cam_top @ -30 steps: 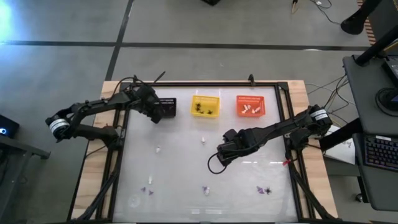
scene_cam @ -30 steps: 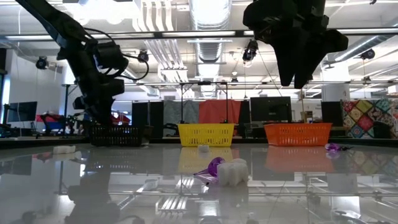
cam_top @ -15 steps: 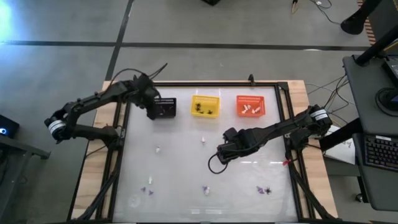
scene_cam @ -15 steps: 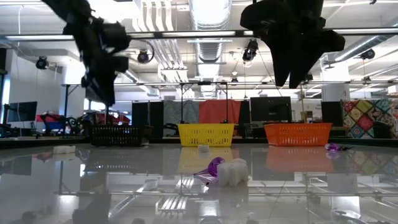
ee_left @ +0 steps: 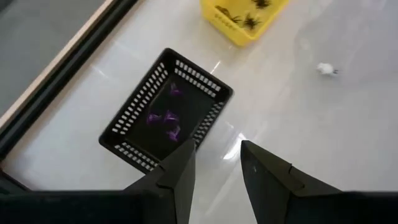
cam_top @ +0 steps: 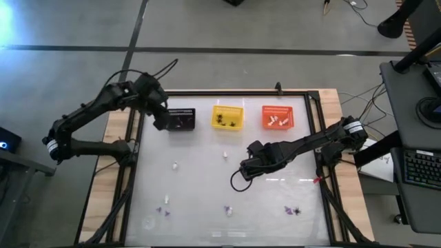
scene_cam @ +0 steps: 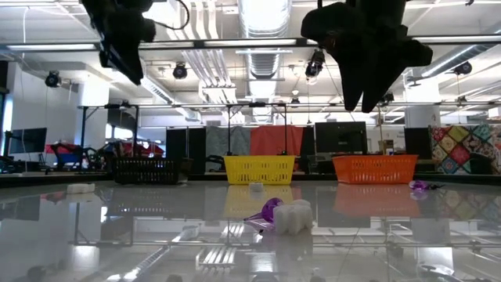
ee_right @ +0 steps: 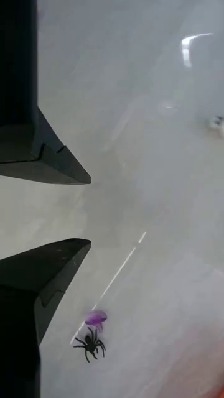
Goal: Sort Halloween decoration
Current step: Put the white skeleton toy into the orange bin
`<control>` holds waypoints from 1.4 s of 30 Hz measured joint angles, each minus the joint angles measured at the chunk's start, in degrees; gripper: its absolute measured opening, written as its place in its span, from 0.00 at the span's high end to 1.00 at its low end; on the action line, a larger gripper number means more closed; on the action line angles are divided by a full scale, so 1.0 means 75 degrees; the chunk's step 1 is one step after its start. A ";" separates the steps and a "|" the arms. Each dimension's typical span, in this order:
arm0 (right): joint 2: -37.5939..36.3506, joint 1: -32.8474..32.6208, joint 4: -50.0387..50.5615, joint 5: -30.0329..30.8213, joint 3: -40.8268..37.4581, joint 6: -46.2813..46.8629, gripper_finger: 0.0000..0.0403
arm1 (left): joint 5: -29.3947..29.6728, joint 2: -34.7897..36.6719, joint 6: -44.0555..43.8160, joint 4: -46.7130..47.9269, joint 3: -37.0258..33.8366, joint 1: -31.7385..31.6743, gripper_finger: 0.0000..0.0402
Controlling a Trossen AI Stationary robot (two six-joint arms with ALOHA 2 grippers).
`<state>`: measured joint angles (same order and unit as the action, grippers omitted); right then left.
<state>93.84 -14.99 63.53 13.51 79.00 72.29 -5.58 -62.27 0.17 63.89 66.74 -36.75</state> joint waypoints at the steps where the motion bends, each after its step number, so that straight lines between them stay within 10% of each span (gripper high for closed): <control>1: 0.0000 -0.0002 0.0002 0.0115 -0.0005 0.0109 0.64 | 0.0000 0.0131 -0.0082 0.0056 0.0000 0.0075 0.72; 16: 0.0003 0.0257 -0.1913 0.1743 -0.0005 0.0286 0.54 | -0.0003 0.1445 -0.1115 0.0235 -0.0166 0.1131 0.72; 42: 0.2352 0.1555 -0.3290 0.0257 0.0709 -0.0351 0.54 | 0.0000 0.1653 -0.1126 0.0287 -0.0169 0.1276 0.72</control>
<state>111.48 -3.32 38.85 15.44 84.32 69.65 -5.58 -49.87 -8.27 66.04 65.47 -27.18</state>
